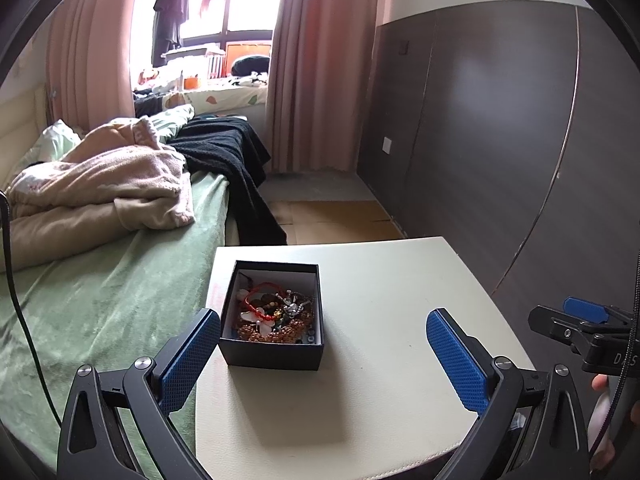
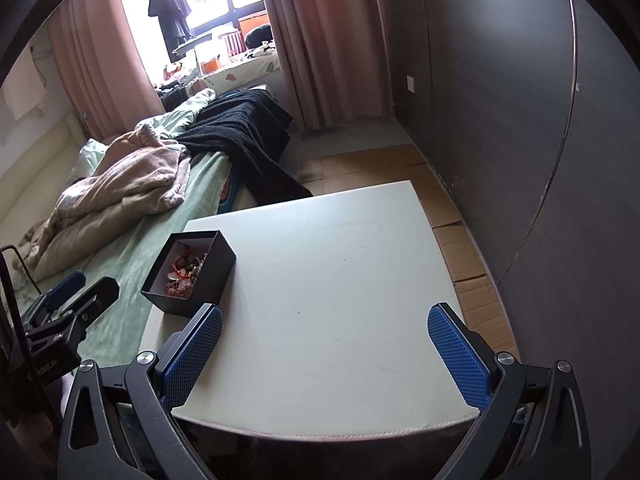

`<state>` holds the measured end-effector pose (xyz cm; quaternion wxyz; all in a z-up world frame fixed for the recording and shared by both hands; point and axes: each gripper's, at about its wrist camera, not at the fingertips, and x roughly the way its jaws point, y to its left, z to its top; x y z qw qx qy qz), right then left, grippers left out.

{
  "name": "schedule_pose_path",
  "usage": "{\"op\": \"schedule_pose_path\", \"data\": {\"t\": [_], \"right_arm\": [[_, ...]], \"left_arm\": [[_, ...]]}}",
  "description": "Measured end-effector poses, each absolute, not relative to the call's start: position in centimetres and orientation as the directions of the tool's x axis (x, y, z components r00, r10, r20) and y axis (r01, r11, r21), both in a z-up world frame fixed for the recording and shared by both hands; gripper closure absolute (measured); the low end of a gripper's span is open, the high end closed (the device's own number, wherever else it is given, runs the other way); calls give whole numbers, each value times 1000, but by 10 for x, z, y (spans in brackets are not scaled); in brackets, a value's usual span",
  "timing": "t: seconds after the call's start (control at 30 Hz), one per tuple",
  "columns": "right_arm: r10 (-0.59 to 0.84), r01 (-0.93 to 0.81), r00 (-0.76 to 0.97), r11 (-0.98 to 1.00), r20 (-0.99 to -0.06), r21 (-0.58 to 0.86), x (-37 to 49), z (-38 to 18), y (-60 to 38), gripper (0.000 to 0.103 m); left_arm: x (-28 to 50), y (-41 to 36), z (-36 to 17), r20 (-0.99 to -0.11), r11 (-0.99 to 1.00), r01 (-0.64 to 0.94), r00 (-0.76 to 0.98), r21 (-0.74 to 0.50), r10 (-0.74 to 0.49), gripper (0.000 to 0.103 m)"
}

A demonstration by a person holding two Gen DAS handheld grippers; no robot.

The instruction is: Organize jewelry

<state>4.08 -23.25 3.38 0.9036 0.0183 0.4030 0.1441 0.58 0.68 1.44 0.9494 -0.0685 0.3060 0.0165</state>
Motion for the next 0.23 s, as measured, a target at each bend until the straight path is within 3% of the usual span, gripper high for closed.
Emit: {"op": "schedule_pose_path", "data": {"t": [0.23], "right_arm": [[267, -240, 632, 960, -727, 144, 41, 32, -235, 0]], "left_arm": [[3, 3, 16, -578, 991, -68, 816, -113, -9, 0]]}}
